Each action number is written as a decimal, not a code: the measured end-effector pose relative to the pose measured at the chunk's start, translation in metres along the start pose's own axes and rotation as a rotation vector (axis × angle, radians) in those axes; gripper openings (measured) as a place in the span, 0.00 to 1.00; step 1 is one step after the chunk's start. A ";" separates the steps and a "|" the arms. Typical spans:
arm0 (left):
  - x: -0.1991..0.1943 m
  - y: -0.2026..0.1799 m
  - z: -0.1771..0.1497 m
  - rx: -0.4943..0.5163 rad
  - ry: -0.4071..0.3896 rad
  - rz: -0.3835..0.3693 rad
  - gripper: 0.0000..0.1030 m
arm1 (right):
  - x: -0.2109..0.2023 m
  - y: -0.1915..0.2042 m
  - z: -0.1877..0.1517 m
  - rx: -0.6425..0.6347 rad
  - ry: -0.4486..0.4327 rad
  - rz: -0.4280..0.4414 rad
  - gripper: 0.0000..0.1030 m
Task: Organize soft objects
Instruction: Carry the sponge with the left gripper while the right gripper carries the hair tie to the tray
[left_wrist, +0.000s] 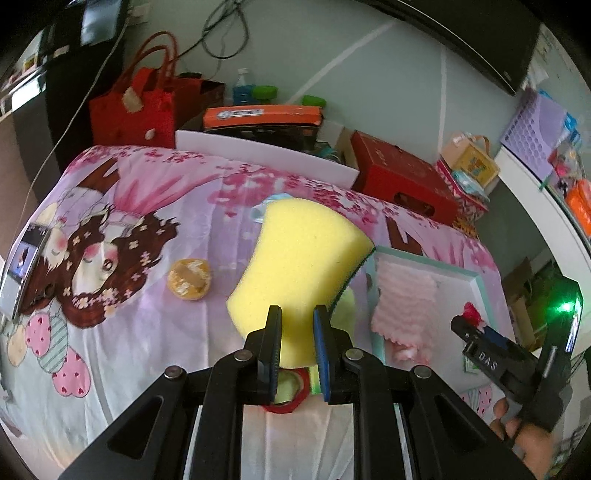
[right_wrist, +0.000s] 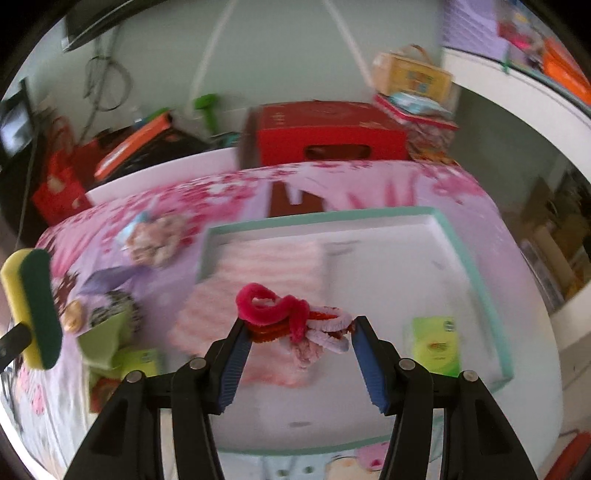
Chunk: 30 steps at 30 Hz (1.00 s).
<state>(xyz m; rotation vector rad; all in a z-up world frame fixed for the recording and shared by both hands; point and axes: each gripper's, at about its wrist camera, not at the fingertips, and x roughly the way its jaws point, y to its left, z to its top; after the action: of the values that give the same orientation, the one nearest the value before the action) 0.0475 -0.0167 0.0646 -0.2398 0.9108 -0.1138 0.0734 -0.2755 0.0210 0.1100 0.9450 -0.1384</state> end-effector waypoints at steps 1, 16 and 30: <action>0.001 -0.007 0.002 0.017 0.003 -0.004 0.17 | 0.003 -0.008 0.001 0.022 0.006 -0.002 0.57; 0.049 -0.129 0.010 0.275 0.058 -0.097 0.17 | 0.024 -0.091 0.008 0.243 0.017 -0.060 0.57; 0.127 -0.179 -0.007 0.404 0.105 -0.111 0.17 | 0.027 -0.113 0.014 0.316 -0.063 -0.090 0.58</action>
<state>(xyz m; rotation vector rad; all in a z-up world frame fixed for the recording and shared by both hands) 0.1199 -0.2160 0.0082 0.0931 0.9576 -0.4115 0.0817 -0.3910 0.0034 0.3528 0.8595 -0.3720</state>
